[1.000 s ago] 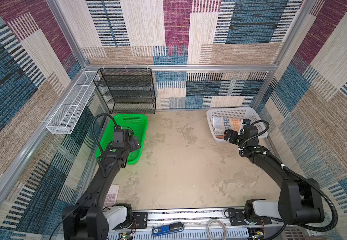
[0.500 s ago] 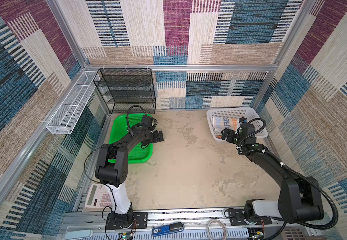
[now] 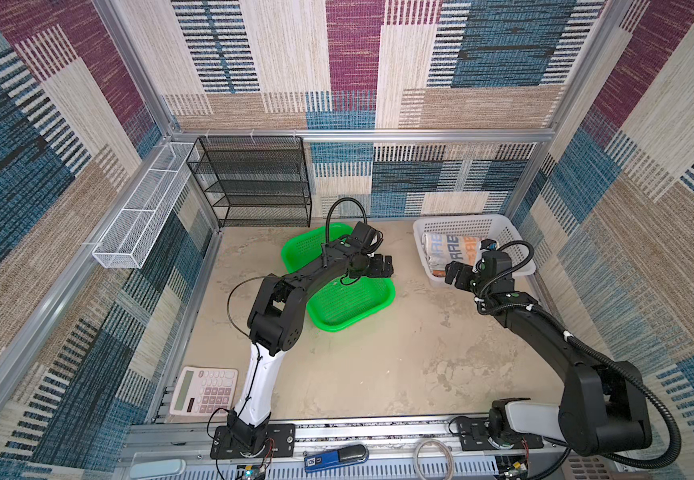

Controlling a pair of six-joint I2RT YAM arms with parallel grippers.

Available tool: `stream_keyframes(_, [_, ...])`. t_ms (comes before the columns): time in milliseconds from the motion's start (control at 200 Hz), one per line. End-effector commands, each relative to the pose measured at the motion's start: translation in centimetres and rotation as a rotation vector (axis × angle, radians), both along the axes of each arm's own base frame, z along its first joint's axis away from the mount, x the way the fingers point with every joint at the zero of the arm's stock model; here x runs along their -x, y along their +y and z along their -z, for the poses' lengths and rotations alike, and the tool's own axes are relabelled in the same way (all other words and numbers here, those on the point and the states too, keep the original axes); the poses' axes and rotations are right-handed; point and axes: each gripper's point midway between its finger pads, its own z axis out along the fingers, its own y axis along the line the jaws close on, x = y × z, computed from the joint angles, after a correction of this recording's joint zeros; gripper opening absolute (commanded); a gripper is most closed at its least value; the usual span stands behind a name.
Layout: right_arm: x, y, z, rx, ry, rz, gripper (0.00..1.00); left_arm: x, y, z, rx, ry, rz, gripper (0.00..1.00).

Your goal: Fold and stack the towels

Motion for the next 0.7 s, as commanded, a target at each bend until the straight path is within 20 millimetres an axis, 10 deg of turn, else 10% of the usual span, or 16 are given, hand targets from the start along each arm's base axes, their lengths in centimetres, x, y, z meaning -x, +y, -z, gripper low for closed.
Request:
stream_keyframes(0, [-0.3, -0.3, -0.2, 0.008, -0.027, 0.019, 0.99, 0.4, 2.9, -2.6, -0.095, -0.091, -0.008, 0.99])
stream_keyframes(240, [-0.2, -1.3, -0.3, 0.036, -0.099, 0.065, 0.99, 3.9, 11.3, -10.9, -0.242, -0.38, -0.074, 0.99])
stream_keyframes(351, [0.6, -3.2, -0.7, 0.121, -0.22, 0.137, 0.99, 5.1, 19.3, -13.6, -0.308, -0.533, -0.281, 0.99])
stream_keyframes(471, [1.7, -4.4, -0.9, 0.189, -0.352, 0.179, 0.99, 7.3, 29.9, -11.2, -0.357, -0.616, -0.585, 0.99])
stream_keyframes(696, [1.7, -5.9, 0.4, 0.306, -0.419, 0.227, 0.99, 9.9, 36.5, -5.1, -0.465, -0.739, -0.749, 0.99])
